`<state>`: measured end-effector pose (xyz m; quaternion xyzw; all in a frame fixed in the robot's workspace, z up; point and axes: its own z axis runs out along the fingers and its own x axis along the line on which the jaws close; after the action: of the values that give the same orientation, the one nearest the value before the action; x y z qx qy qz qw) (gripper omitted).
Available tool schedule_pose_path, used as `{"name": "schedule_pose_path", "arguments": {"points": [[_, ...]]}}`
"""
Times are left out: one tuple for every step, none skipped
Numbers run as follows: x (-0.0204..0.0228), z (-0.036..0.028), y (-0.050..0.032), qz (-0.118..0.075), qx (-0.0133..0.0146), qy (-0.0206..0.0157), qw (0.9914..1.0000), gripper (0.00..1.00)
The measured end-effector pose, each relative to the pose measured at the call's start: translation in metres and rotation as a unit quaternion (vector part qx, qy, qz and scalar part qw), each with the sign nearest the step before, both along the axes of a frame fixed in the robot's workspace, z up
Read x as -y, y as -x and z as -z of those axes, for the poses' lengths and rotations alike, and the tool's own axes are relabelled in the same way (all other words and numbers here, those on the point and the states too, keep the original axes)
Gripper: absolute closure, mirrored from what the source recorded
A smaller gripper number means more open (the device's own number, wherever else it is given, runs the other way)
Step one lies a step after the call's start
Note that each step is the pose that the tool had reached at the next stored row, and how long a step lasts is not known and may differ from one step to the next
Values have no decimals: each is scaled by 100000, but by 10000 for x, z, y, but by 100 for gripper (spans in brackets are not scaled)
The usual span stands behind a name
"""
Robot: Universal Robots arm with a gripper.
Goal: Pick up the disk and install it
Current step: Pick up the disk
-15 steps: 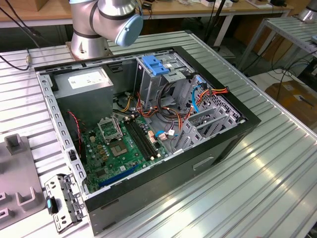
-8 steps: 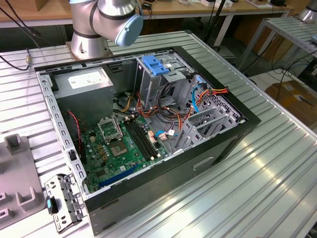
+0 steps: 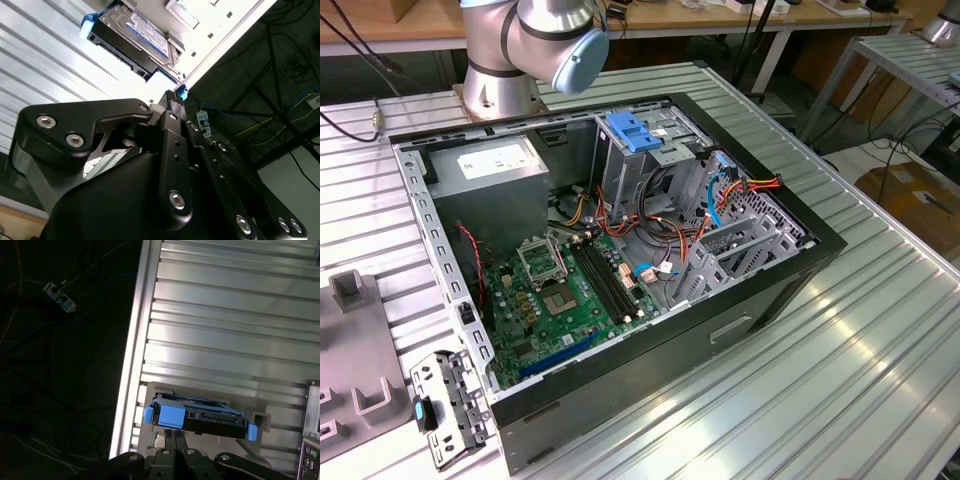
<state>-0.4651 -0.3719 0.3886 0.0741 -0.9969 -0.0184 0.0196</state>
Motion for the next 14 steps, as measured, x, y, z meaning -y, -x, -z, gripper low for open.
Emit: {"name": "schedule_pose_path", "arguments": {"points": [[0,0,0,-147,-1,-1,100000,89],[0,0,0,-289,1,-1,100000,89],[0,1,0,-650,3,-1,99998,89],[0,0,0,-1006,2,-2,99995,89],[0,1,0,-1307,4,-3,99991,89],[0,0,0,-1643,2,0,99986,89],[0,0,0,-2043,3,-3,99979,89],[0,0,0,-2386,2,-1,99972,89],[0,0,0,-2843,2,-2,99960,89],[0,0,0,-3057,2,0,99953,89],[0,0,0,-3246,1,-1,99947,89],[0,1,0,-3593,5,-1,99935,89],[0,0,0,-3878,2,-1,99925,89],[0,0,0,-4149,0,0,99914,89]]}}
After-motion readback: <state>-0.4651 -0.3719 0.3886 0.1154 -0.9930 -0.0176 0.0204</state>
